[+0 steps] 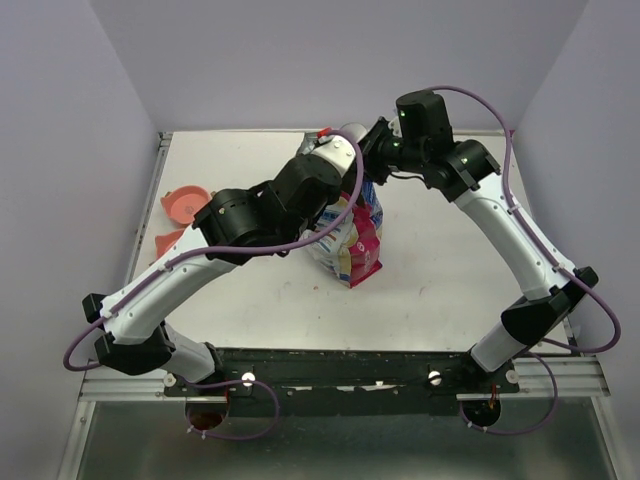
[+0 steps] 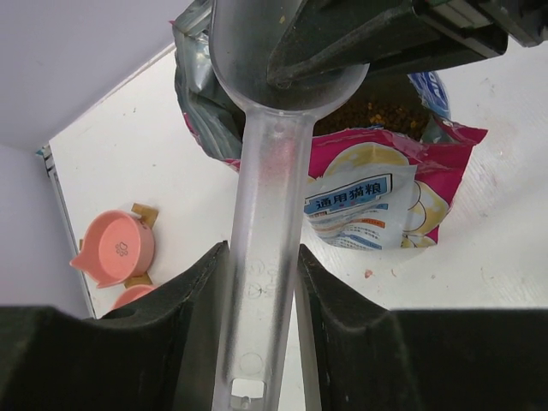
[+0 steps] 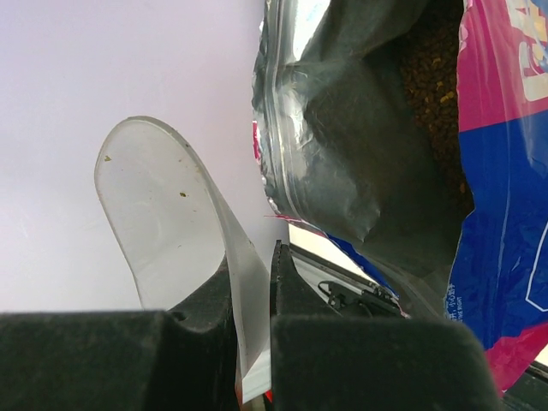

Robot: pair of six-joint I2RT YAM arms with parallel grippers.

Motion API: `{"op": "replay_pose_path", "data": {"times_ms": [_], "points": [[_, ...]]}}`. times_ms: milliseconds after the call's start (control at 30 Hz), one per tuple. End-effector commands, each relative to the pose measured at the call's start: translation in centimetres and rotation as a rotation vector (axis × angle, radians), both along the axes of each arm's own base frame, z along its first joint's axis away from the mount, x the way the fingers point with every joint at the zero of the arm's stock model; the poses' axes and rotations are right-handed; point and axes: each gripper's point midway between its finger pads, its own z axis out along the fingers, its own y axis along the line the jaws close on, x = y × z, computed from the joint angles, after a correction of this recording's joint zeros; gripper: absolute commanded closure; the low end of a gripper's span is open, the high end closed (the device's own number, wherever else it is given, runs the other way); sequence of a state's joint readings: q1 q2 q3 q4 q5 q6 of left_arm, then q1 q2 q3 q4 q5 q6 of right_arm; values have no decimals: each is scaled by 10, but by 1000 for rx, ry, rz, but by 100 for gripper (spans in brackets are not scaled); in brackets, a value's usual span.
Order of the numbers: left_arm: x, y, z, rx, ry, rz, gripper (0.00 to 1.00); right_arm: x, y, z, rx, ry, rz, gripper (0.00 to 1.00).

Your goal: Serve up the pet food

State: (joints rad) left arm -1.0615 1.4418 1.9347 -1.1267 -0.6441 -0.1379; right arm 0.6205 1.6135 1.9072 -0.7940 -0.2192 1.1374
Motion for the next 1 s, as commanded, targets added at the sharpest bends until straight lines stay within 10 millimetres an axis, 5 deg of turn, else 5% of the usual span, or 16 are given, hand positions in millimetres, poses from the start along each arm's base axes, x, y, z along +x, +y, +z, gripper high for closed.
{"op": "replay_pose_path", "data": {"times_ms": [0,467,700,967], "points": [[6,-9,12,-61,-43,-6,57,-13,9,22,99,-4,43,100],[1,2,12,-124,-62,4,48,-19,15,20,175,42,60,100],[-8,17,14,-228,-105,17,59,-22,21,16,212,87,77,100],[-8,23,4,-175,-88,36,50,-21,23,18,246,108,73,100]]}}
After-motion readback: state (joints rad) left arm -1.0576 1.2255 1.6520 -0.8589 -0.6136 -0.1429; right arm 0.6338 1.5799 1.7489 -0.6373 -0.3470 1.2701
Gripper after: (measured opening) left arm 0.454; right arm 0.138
